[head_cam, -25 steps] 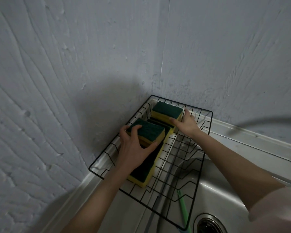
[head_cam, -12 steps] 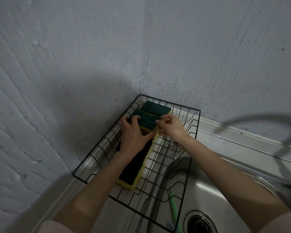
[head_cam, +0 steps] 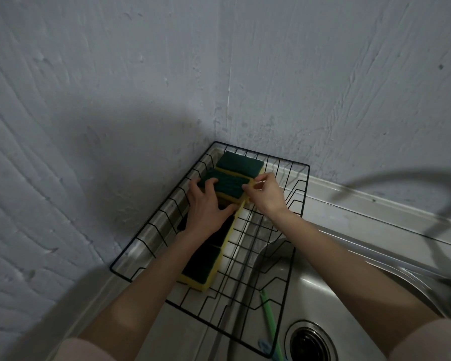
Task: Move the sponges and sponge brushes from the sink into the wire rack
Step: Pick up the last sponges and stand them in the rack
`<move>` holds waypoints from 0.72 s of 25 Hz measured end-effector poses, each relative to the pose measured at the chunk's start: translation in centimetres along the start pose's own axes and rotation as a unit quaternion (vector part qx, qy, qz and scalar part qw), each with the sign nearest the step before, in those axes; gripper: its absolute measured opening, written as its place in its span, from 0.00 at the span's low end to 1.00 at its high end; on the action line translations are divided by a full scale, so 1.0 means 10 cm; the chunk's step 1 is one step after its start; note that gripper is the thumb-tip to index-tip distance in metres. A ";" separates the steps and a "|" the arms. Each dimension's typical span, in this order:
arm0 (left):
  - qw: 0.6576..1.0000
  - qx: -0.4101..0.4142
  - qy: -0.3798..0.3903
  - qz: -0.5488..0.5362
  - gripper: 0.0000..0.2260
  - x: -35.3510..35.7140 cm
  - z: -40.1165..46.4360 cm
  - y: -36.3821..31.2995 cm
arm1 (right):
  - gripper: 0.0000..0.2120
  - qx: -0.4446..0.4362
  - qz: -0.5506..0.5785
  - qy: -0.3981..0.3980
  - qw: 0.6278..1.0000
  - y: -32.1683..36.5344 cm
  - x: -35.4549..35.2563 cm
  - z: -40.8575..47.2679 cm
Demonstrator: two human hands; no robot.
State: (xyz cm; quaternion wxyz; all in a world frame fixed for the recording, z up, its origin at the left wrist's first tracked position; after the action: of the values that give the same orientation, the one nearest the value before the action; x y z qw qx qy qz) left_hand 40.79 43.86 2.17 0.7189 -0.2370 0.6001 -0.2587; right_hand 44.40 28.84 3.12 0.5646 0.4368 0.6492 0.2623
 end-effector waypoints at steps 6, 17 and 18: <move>1.000 0.003 -0.005 -0.014 0.32 -0.01 -0.02 0.01 | 0.24 -0.001 0.003 0.005 1.000 0.04 0.03 0.01; 1.000 0.002 -0.022 -0.008 0.31 -0.03 -0.02 -0.01 | 0.22 -0.011 -0.033 0.013 0.999 0.04 0.06 0.02; 1.000 0.001 -0.017 -0.007 0.31 -0.02 -0.02 -0.02 | 0.22 -0.012 -0.036 0.018 0.999 0.05 0.06 0.01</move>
State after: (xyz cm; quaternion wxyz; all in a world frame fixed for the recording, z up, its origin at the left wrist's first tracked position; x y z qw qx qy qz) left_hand 40.57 43.89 2.43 0.7276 -0.2446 0.5857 -0.2604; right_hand 44.68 29.60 3.19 0.5668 0.4017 0.6715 0.2579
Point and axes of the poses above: each hand's wrist, its own z-axis towards the middle knuckle, its own x-axis out of the palm, y = z × x, the point moved 8 cm from there along z, towards the middle knuckle, and after that the axes turned 10 degrees about x, right-handed, at the moved point
